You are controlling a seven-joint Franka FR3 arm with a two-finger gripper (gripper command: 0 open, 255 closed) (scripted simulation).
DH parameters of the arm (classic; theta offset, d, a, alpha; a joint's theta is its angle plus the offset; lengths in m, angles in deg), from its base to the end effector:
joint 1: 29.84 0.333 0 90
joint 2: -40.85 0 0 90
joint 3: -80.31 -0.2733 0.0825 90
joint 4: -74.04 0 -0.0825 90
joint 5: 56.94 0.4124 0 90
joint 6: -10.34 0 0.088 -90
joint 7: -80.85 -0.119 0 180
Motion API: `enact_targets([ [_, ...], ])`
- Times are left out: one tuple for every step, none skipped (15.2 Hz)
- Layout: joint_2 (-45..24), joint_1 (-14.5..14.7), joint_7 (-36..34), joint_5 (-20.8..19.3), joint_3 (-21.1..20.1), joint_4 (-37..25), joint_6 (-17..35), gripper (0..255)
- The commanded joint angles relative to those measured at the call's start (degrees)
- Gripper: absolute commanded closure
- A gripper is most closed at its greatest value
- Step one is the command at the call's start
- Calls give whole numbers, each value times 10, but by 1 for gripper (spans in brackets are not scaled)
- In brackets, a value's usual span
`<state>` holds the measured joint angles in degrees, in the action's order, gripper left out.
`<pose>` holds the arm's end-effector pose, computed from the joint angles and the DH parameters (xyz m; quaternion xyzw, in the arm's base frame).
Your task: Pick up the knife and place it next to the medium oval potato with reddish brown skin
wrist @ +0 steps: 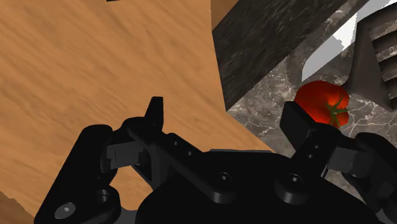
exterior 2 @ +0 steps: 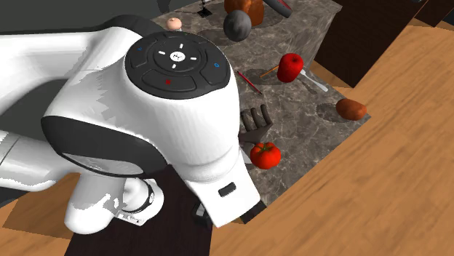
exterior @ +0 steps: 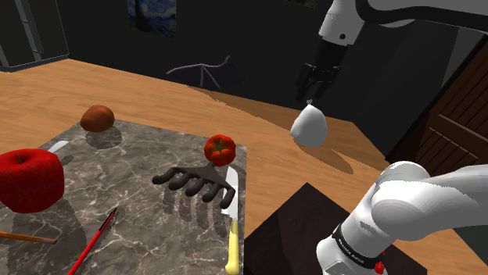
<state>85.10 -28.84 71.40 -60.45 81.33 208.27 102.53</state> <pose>0.3733 -0.0081 0.5535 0.9963 -0.0795 0.0212 0.0227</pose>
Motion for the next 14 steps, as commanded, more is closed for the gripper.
enact_targets([
  [0,0,0,0,0,0,0,0],
  [7,0,-22,7,-13,14,2,0],
  [13,1,-44,14,-27,26,4,0],
  [18,1,-66,22,-41,38,6,0],
  [23,2,-87,31,-55,49,8,0],
  [26,4,-109,40,-69,60,11,0],
  [29,5,-132,49,-84,69,14,0],
  [30,7,-154,59,-98,78,17,0],
  [30,9,-176,69,-113,86,20,0],
  [29,11,-198,79,-128,93,24,0],
  [27,13,-221,90,-143,99,28,0],
  [24,15,-243,101,-158,104,32,0],
  [20,17,-265,111,-174,108,37,0],
  [14,19,-288,122,-189,112,43,0],
])
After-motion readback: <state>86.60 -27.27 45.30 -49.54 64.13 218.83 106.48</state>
